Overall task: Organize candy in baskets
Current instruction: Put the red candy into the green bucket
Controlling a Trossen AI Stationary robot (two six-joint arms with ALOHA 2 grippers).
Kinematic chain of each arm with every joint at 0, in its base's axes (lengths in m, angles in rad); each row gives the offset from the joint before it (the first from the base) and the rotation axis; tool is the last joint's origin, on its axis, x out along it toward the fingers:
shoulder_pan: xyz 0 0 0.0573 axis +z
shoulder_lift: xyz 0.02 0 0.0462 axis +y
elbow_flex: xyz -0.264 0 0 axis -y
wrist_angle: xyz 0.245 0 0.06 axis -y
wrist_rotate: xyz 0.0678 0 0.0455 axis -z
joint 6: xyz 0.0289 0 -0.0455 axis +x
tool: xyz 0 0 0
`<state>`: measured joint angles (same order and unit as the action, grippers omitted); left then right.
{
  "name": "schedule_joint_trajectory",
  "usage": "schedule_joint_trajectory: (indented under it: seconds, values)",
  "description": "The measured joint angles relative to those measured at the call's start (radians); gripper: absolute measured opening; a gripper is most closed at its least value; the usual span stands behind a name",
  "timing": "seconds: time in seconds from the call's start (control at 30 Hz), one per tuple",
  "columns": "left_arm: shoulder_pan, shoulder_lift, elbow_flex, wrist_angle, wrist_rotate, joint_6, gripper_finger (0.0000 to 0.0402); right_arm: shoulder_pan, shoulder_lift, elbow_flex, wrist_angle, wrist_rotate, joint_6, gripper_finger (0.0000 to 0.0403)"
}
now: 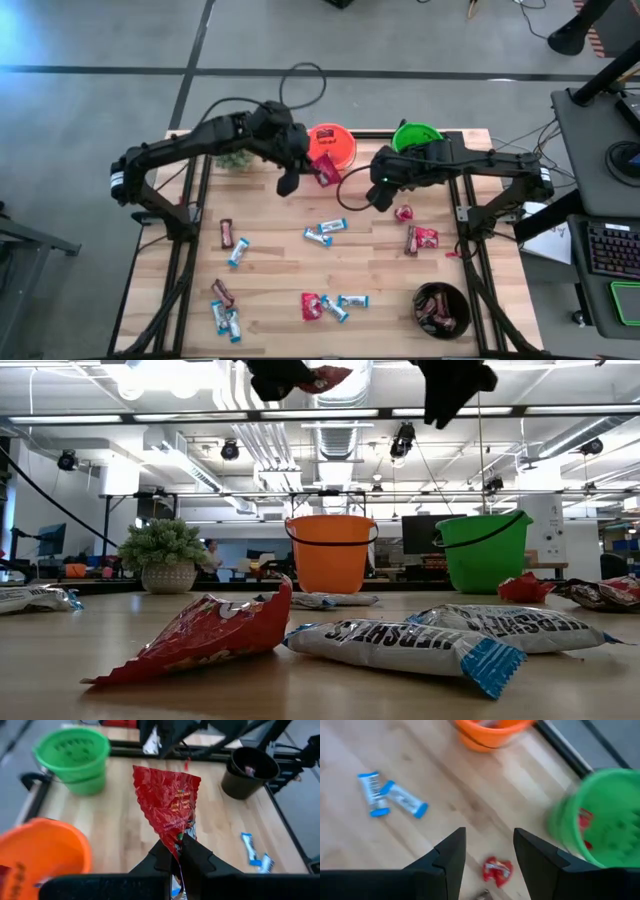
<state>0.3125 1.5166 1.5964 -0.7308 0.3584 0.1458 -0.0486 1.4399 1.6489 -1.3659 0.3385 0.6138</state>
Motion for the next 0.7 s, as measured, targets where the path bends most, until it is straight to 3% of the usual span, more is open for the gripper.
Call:
schedule_joint_trajectory:
  seconds: [0.23, 0.7]
  values:
    - [0.072, 0.001, 0.061, -0.017, 0.001, 0.071, 0.0, 0.0, -0.011, -0.001, -0.203, 0.069, 0.156, 0.016]
    - [0.24, 0.042, 0.062, 0.041, 0.175, 0.156, 0.0, 0.0, -0.126, -0.041, -0.205, 0.136, 0.252, 0.016]
